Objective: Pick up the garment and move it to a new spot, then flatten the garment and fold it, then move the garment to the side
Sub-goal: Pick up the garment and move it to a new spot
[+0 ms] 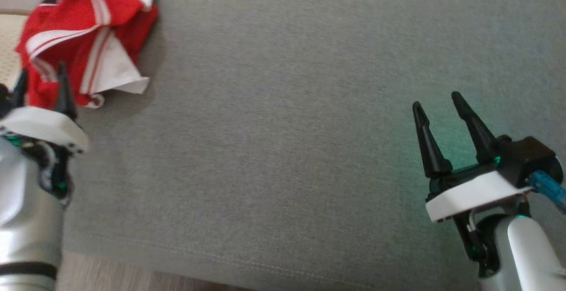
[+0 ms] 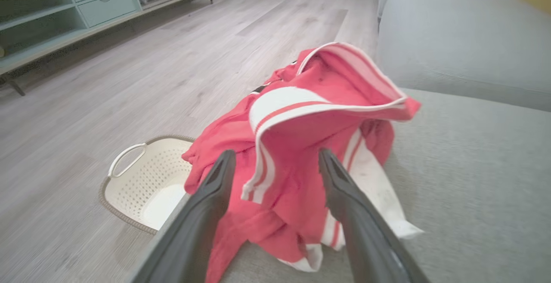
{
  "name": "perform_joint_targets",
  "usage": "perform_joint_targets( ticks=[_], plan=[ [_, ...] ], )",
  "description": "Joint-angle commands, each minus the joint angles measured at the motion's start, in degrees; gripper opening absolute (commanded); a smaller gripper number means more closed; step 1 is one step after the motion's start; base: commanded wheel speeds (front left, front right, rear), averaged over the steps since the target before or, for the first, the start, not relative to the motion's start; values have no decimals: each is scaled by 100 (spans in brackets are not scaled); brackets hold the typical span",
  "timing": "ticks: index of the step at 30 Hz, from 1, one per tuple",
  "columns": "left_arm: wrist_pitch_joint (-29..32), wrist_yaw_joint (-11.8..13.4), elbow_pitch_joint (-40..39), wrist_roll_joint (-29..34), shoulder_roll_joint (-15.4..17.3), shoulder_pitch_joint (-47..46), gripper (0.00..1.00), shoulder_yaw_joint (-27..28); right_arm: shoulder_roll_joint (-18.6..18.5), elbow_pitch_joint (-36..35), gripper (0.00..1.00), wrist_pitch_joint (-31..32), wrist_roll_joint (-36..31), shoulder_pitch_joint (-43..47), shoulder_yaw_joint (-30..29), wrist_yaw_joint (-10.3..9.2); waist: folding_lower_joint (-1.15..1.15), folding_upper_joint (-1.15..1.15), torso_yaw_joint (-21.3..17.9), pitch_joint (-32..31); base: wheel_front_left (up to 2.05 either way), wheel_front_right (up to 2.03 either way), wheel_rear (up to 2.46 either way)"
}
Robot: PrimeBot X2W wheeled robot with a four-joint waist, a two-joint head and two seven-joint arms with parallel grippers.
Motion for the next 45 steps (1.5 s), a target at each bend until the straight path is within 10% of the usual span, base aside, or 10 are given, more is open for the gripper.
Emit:
perform_joint_targets(
  ticks=[1,7,8,9,26,45],
  plan=[
    [-59,-2,30,-29,419,-239,100,249,-45,-210,100,-5,32,-249,139,44,-1,0,-222,205,0,0,0],
    [-67,0,1061,-56,822,-830,91,367,-71,-172,100,-26,109,-376,127,44,-1,0,-407,359,0,0,0],
    [-69,-51,1124,-16,871,-891,28,318,-68,-163,100,-34,119,-384,111,44,-1,0,-414,374,0,0,0],
    [-71,-98,1170,8,907,-944,0,284,-67,-156,100,-41,125,-392,100,44,-1,0,-417,388,0,0,0],
    [-77,-309,-1356,395,880,338,0,329,163,303,100,-436,283,-50,-243,44,-1,0,-268,-1004,0,0,0],
    [625,113,-4869,359,309,2706,0,-81,130,116,100,-158,70,702,-329,44,-1,0,-852,-2050,0,0,0]
  ],
)
